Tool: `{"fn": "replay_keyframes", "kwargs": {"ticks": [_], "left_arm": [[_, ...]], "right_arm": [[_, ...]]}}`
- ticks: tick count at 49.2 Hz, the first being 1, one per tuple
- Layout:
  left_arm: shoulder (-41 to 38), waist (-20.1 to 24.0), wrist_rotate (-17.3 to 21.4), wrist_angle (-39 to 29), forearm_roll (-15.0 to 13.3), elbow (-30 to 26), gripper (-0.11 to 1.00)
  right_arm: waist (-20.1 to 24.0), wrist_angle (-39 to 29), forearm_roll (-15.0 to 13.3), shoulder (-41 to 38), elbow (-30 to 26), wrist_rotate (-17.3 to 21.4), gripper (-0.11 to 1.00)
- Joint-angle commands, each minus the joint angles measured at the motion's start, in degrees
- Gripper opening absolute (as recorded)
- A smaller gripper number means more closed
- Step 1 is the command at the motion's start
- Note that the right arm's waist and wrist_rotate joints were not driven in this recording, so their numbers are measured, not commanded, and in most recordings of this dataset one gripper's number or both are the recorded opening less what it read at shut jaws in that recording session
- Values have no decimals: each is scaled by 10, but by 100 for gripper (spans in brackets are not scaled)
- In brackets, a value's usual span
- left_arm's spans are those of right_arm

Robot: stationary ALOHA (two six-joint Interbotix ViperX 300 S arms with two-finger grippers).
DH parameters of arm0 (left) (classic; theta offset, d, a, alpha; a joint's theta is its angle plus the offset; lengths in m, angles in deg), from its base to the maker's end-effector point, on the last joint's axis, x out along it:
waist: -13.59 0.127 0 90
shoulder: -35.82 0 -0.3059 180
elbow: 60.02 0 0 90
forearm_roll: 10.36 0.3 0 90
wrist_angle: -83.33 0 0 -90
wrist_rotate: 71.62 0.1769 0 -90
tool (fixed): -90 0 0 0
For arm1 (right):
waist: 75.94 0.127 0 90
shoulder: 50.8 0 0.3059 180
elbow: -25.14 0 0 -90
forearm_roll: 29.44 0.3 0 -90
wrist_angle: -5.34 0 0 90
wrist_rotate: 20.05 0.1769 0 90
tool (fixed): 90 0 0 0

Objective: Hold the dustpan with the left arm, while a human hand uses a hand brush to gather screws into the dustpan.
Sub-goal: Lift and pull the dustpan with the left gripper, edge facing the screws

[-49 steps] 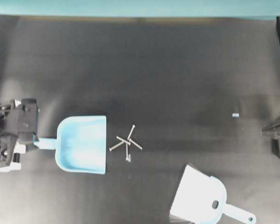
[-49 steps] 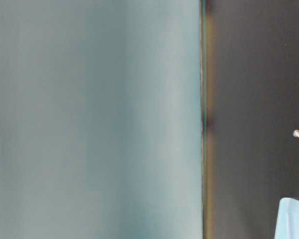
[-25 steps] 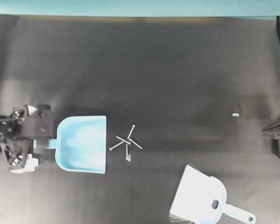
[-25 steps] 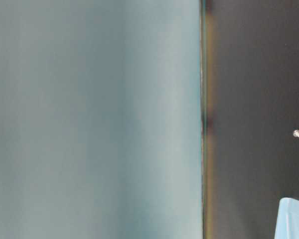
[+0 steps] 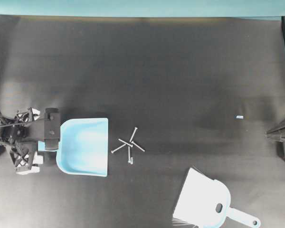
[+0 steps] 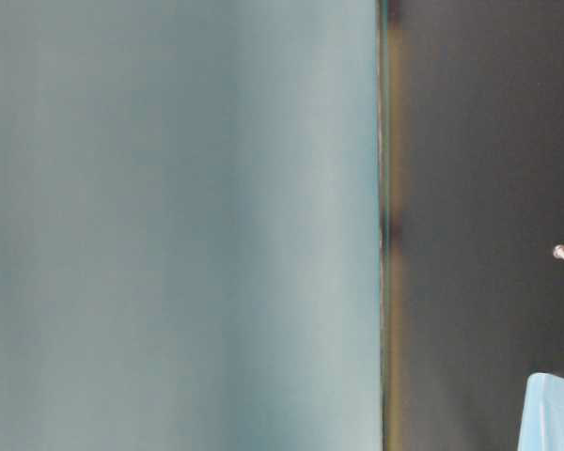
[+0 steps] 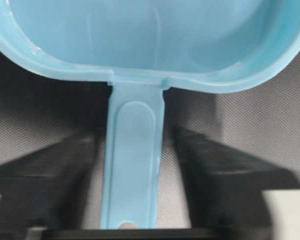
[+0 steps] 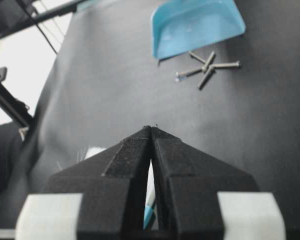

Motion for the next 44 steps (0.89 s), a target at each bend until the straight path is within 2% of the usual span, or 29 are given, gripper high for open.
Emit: {"fn": "replay_keyframes", "kwargs": {"ticks": [1,3,19,31,44], "left_arm": [[0,0,3,2,2,-5,36],[1,-1,5,3,2,-5,28],[-3,-9,75,-4,2,-29,28],[-4,-4,73,-70,2,-59,28],[-4,27,80,-80,2,-58,28]], "right_arm": [[0,-11,0,1,-7,0,0],[0,-18,-1,3,-8,1,0],[0,-48,-2,11,-15,1,0],[0,-51,-2,11,-16,1,0],[0,-52,-2,12,-16,1,0]]}}
